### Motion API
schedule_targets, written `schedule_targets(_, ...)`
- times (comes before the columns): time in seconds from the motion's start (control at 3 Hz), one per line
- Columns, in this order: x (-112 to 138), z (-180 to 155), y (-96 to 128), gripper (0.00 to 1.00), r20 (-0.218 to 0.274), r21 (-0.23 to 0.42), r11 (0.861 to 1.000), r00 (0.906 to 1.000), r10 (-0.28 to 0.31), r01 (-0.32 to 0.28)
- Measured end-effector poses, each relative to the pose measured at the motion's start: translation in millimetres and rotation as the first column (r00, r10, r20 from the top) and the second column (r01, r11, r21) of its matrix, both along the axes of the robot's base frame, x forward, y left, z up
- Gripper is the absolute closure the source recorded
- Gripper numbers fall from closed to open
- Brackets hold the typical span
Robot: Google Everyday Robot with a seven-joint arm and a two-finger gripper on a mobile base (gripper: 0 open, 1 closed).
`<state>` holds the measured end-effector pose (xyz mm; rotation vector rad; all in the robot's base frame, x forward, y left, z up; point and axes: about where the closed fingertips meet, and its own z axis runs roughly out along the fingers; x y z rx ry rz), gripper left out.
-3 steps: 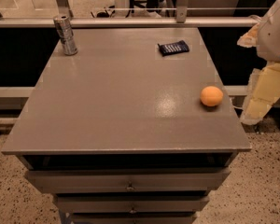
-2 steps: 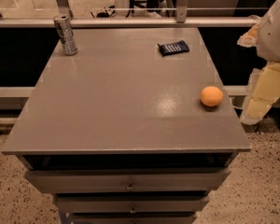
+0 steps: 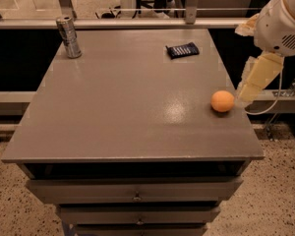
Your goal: Pick rxbar blueberry
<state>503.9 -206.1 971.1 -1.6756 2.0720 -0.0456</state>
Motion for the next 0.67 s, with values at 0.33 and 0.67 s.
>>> schedule_targets(0.33, 53.4, -3.2, 13.0, 0.00, 0.049, 0.106, 0.994, 0.9988, -0.001, -0.004)
schedule_targets(0.67, 128.4, -15.7, 23.1, 0.00, 0.067, 0.264, 0.964, 0.9964, -0.053, 0.033)
